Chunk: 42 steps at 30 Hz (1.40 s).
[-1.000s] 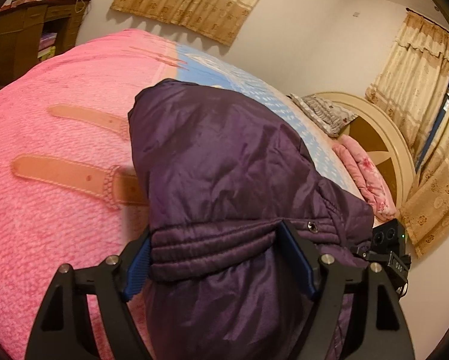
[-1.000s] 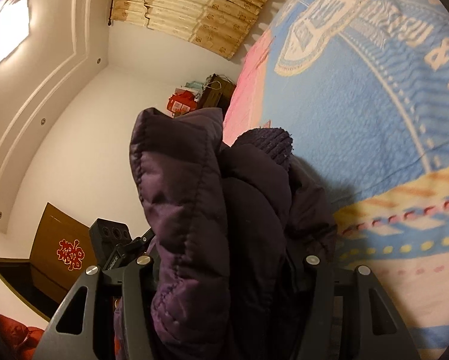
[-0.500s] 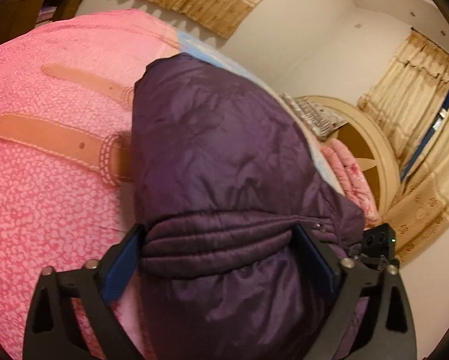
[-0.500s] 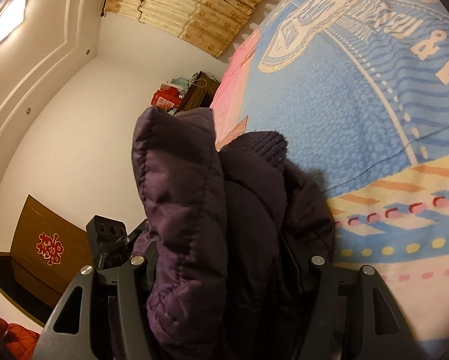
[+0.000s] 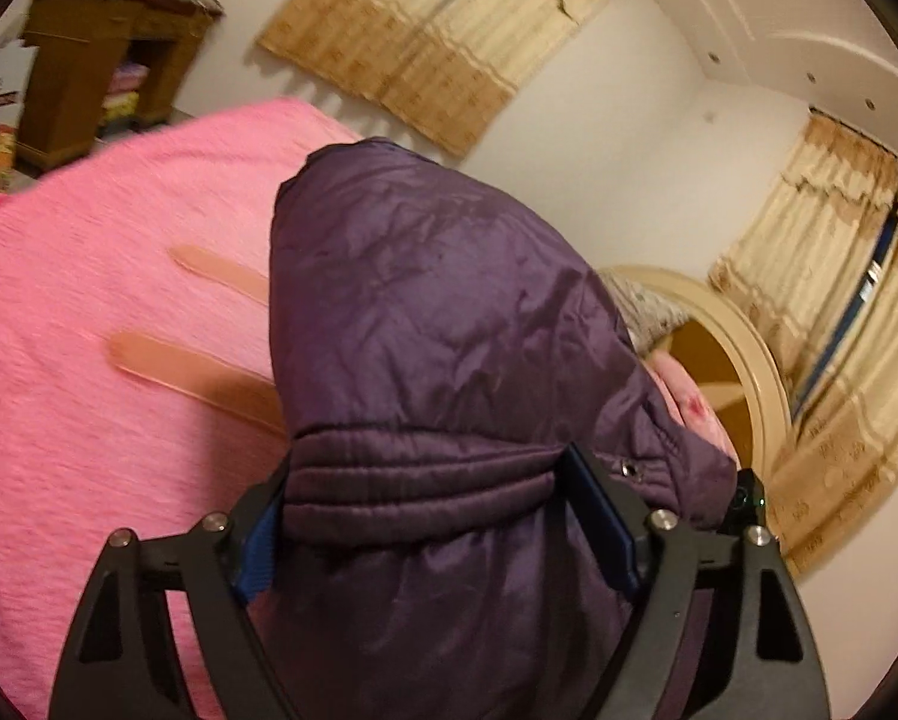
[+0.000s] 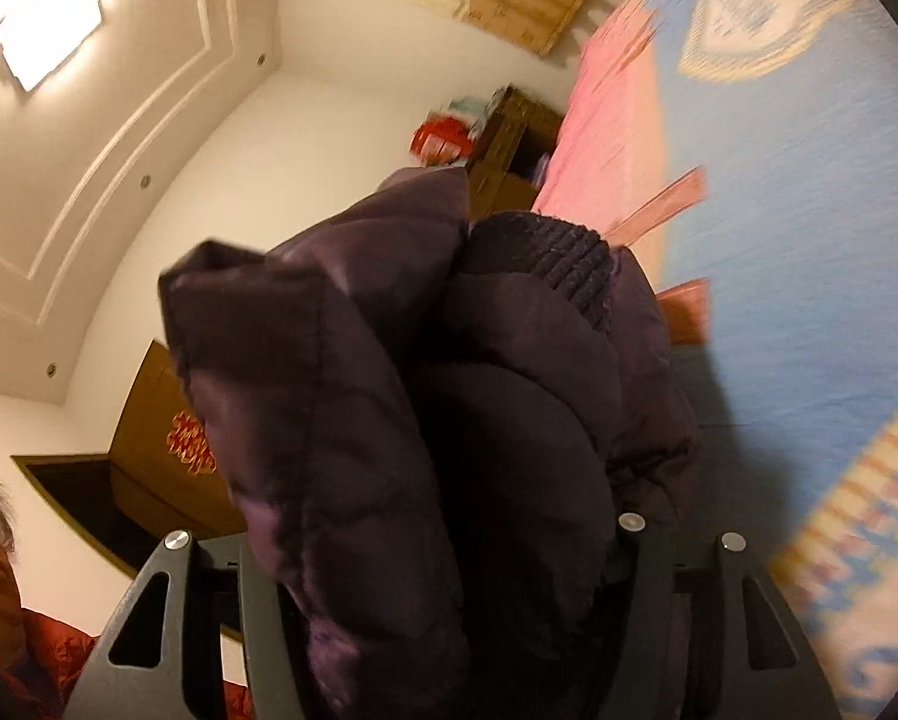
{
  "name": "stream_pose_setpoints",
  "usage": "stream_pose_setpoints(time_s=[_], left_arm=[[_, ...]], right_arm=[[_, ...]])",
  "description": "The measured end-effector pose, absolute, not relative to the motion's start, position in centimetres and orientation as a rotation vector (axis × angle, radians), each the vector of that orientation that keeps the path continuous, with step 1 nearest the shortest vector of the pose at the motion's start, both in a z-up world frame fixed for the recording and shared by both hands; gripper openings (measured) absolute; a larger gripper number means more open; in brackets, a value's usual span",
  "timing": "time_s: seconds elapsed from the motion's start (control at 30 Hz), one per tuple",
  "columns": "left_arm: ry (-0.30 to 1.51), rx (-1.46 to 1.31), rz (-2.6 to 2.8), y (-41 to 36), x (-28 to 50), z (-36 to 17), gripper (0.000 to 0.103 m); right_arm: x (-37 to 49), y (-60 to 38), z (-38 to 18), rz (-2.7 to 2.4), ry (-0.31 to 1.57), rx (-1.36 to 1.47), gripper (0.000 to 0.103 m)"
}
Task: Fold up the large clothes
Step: 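Grasp the jacket bundle with the left tool while the right tool holds it, lift together, then carry the jacket bundle with both tools and lower it onto the pink cloth on the stool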
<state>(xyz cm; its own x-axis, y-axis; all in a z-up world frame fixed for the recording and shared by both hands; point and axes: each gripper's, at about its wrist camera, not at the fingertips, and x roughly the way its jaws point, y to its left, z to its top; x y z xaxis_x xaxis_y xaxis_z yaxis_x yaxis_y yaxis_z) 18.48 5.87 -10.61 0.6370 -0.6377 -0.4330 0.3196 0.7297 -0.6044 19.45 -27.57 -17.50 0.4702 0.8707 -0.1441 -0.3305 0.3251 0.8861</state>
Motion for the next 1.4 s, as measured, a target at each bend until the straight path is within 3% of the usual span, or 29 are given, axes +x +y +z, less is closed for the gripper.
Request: stream_pose_setpoints(time_s=[0.5,0.6,0.67,0.83,1.0,1.13,1.3,1.37,1.4], left_arm=[[0.44,-0.507,-0.099,18.6,20.2,-5.8,0.084],[0.461,-0.487,0.028,20.6,22.3,-7.7,0.084],[0.526,-0.493,0.098,21.7,24.6,-9.8,0.076],[0.605,-0.607,0.179,24.5,26.5,-13.1,0.075],[0.684,-0.528,0.246,23.2,28.3,-13.4,0.085],[0.694,-0.483,0.277,23.4,28.7,-13.0,0.092],[0.683,-0.419,0.326,23.7,27.7,-12.6,0.095],[0.676,-0.382,0.354,23.5,27.2,-12.2,0.098],[0.673,-0.35,0.378,23.3,27.1,-11.9,0.099]], right_arm=[[32.6,-5.7,-13.2,1.284,0.765,0.751,0.059],[36.3,-1.7,-14.1,1.25,0.777,0.697,0.057],[39.0,-0.3,-15.8,1.196,0.808,0.701,0.056],[42.5,2.2,-19.9,1.058,0.874,0.602,0.056],[43.5,1.6,-21.6,1.027,0.895,0.643,0.062],[42.8,-0.2,-19.7,0.999,0.874,0.602,0.062],[37.3,-4.1,-12.9,0.799,0.629,0.419,0.062],[34.9,-3.3,-10.3,0.774,0.58,0.302,0.056],[33.7,-2.3,-9.7,0.774,0.574,0.237,0.038]])
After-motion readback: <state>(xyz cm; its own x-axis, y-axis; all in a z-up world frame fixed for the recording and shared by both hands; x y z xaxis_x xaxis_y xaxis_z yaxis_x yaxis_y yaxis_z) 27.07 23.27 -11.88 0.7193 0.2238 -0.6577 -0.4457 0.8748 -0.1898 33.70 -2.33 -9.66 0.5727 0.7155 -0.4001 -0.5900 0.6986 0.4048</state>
